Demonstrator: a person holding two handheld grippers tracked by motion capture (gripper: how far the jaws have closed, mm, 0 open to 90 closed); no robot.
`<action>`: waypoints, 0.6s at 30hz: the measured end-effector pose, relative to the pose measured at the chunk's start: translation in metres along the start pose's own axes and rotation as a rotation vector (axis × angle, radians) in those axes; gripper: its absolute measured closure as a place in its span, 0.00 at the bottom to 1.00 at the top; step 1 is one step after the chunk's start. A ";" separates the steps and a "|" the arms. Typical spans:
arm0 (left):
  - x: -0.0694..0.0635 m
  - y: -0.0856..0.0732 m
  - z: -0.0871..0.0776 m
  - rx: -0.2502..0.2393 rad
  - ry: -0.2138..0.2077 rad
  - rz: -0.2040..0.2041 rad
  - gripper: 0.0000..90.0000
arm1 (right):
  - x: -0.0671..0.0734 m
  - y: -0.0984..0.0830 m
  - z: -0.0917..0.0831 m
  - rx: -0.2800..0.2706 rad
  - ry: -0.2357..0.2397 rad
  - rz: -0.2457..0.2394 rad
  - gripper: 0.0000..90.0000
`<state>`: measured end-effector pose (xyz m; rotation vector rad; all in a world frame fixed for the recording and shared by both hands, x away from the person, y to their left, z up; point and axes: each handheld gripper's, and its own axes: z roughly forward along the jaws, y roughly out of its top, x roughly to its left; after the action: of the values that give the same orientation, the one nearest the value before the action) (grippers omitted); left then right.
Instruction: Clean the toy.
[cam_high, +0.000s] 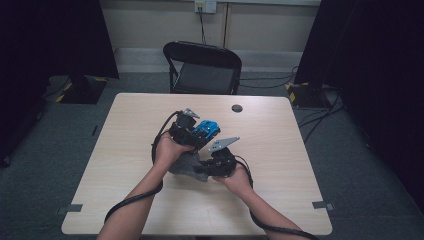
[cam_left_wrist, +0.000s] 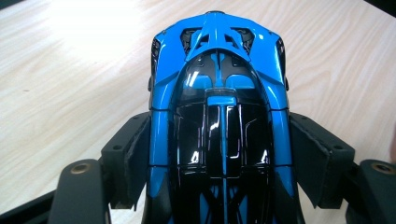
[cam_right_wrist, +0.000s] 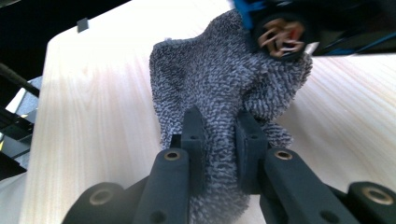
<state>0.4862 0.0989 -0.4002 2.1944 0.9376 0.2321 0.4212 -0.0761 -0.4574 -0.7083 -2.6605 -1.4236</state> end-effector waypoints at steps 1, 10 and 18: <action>0.001 0.001 -0.001 -0.002 0.004 -0.001 0.31 | 0.001 0.000 0.000 0.002 0.008 -0.003 0.86; 0.016 0.002 -0.020 -0.026 0.036 -0.030 0.31 | 0.002 -0.002 -0.006 0.018 0.016 -0.013 0.86; 0.019 -0.009 -0.033 -0.033 0.031 -0.023 0.31 | -0.023 -0.004 -0.036 -0.008 -0.101 0.037 0.86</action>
<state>0.4805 0.1344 -0.3846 2.1540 0.9693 0.2697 0.4339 -0.1153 -0.4454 -0.8470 -2.7019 -1.4271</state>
